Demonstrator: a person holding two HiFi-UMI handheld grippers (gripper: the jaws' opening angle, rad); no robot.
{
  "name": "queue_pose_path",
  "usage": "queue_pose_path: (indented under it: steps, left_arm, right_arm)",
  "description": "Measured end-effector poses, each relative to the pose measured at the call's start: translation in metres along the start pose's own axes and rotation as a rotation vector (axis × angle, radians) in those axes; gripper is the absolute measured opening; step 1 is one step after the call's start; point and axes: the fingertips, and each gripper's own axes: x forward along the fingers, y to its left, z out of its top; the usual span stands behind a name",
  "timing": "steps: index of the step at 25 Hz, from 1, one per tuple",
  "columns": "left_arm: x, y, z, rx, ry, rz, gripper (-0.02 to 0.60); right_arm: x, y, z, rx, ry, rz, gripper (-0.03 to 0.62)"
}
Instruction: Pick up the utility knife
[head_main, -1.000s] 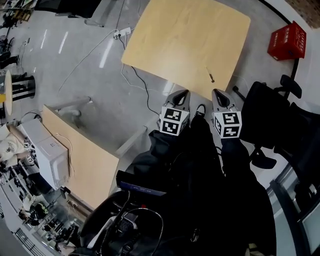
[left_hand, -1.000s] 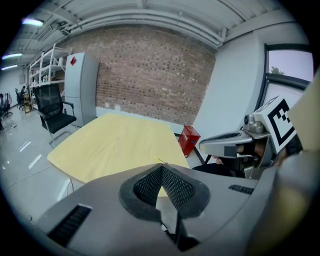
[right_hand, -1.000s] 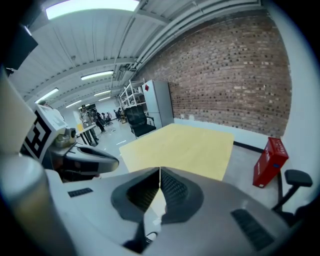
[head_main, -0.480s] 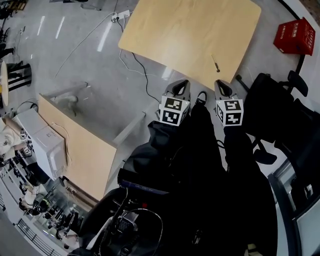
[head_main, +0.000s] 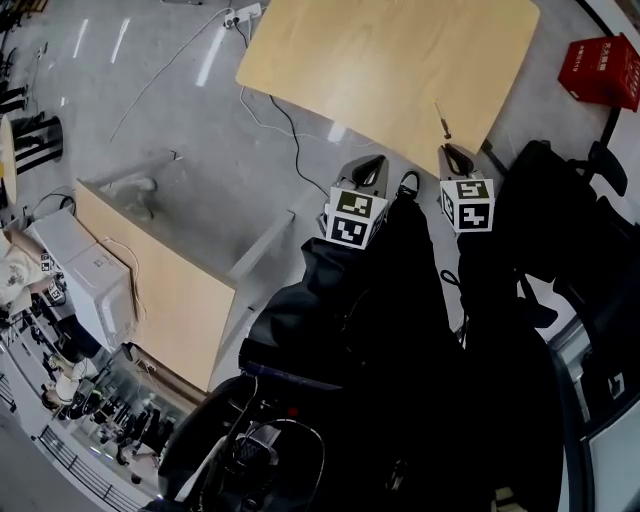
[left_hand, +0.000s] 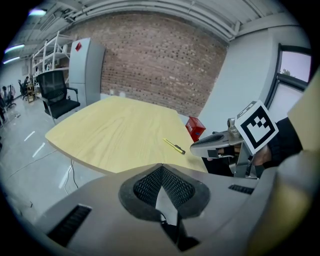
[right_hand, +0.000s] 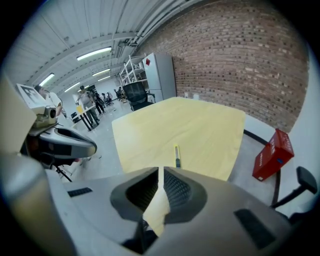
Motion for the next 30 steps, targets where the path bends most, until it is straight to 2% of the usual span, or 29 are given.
queue_pose_path:
  steps: [20, 30]
  left_arm:
    - [0.015, 0.024, -0.001, -0.027, 0.029, 0.025, 0.002]
    - [0.019, 0.027, -0.001, -0.029, 0.035, 0.027, 0.002]
  right_arm:
    - [0.044, -0.032, 0.013, -0.062, 0.073, -0.022, 0.092]
    - [0.058, -0.037, -0.002, -0.075, 0.14, -0.03, 0.092]
